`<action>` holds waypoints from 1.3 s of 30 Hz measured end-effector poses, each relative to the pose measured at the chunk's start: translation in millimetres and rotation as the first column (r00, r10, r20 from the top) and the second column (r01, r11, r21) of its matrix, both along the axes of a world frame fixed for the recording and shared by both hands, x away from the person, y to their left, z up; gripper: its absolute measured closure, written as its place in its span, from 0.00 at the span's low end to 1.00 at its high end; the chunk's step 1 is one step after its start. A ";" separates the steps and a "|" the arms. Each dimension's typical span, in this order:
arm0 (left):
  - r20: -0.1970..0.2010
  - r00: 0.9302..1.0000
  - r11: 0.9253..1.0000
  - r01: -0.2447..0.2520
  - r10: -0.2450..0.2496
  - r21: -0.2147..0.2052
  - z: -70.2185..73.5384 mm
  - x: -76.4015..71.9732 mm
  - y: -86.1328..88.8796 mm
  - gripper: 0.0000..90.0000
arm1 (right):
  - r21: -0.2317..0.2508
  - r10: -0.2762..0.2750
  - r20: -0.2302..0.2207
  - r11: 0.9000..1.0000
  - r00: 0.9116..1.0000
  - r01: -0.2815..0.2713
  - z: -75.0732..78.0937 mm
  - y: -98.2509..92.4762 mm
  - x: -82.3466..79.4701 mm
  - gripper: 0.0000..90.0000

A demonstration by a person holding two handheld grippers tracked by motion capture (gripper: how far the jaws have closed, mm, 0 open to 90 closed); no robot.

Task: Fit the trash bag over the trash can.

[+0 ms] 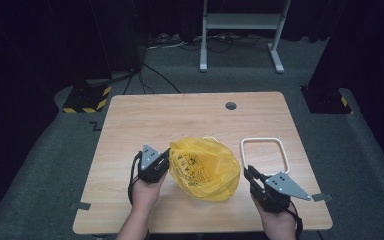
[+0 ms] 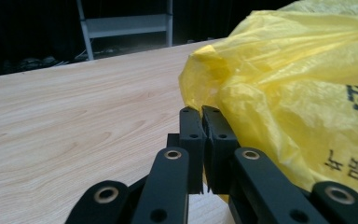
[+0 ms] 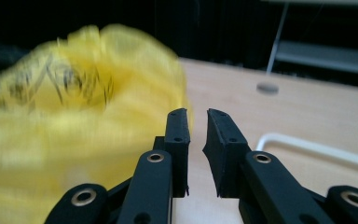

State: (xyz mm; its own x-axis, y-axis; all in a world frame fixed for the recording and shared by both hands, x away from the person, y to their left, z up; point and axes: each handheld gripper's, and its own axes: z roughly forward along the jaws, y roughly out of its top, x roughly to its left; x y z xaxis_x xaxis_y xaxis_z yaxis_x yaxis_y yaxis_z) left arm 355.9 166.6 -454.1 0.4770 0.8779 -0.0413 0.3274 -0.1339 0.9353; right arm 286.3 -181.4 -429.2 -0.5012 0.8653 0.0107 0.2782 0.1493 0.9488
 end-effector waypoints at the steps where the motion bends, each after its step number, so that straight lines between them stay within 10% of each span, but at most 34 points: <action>1: -0.001 1.000 1.000 0.002 -0.002 -0.001 0.0 -1.1 -0.3 0.96 | -0.018 0.004 -0.011 1.000 1.000 -0.005 -5.0 1.7 -2.0 0.87; 9: 0.012 1.000 0.998 -0.003 0.003 -0.059 -4.9 -32.1 -4.7 0.96 | -0.074 0.010 -0.022 0.997 1.000 -0.012 -18.9 15.3 5.9 0.84; 18: 0.026 0.999 0.997 0.044 -0.042 -0.062 -10.1 -62.7 -17.2 0.94 | -0.090 0.004 -0.056 0.996 0.998 -0.009 -9.5 8.6 57.9 0.82; 27: 0.034 0.999 0.996 0.039 -0.037 -0.075 -13.2 -67.6 -19.1 0.94 | 0.003 -0.030 0.067 1.000 0.997 0.030 18.6 9.7 6.1 0.74; 39: 0.037 0.998 0.995 0.061 -0.058 -0.077 -13.5 -69.3 -23.1 0.94 | 0.002 -0.040 -0.026 0.999 0.999 0.040 0.4 25.8 15.9 0.75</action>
